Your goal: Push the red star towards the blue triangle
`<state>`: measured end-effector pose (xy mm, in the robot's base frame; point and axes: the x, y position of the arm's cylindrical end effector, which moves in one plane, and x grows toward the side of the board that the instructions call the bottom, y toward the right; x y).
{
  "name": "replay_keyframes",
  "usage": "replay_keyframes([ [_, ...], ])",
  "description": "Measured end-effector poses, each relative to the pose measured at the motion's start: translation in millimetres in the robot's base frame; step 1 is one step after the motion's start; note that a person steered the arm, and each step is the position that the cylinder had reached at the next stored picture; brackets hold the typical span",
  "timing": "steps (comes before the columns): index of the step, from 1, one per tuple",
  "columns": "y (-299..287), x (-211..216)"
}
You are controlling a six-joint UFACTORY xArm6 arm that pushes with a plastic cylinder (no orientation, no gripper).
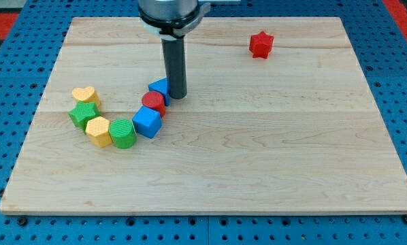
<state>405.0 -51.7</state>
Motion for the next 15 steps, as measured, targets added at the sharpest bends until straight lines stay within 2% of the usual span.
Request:
replay_keyframes([
  [2, 11.7, -0.2],
  [4, 211.8, -19.8],
  [5, 249.7, -72.4],
  [6, 248.3, -130.9],
  [8, 184.0, -134.1],
  [10, 116.9, -132.1],
  [12, 84.9, -79.7],
  [13, 42.7, -69.8],
  [15, 30.4, -83.4],
])
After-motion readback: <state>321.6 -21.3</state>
